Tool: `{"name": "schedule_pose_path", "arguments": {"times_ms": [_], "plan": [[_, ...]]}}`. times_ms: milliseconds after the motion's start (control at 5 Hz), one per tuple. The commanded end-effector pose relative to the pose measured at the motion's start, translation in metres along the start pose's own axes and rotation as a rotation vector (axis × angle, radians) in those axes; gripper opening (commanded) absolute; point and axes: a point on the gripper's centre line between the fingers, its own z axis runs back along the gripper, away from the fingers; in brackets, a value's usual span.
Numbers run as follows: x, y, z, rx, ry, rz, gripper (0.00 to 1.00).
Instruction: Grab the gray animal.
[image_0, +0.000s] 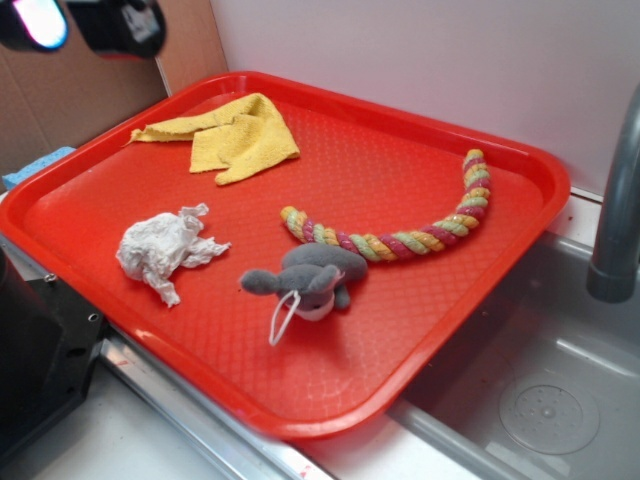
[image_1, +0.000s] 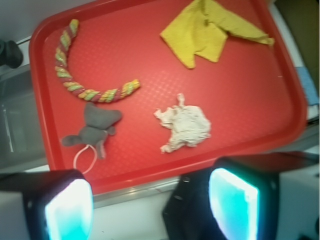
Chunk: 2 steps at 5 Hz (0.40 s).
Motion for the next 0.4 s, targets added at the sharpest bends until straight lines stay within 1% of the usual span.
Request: {"name": "schedule_pose_path", "arguments": {"times_ms": [0,200], "plan": [[0.011,-0.046,-0.062,0.037,-0.048,0.167,1.0],[0.013,-0.061,-0.1,0.088,-0.045,0.201,1.0]]}}
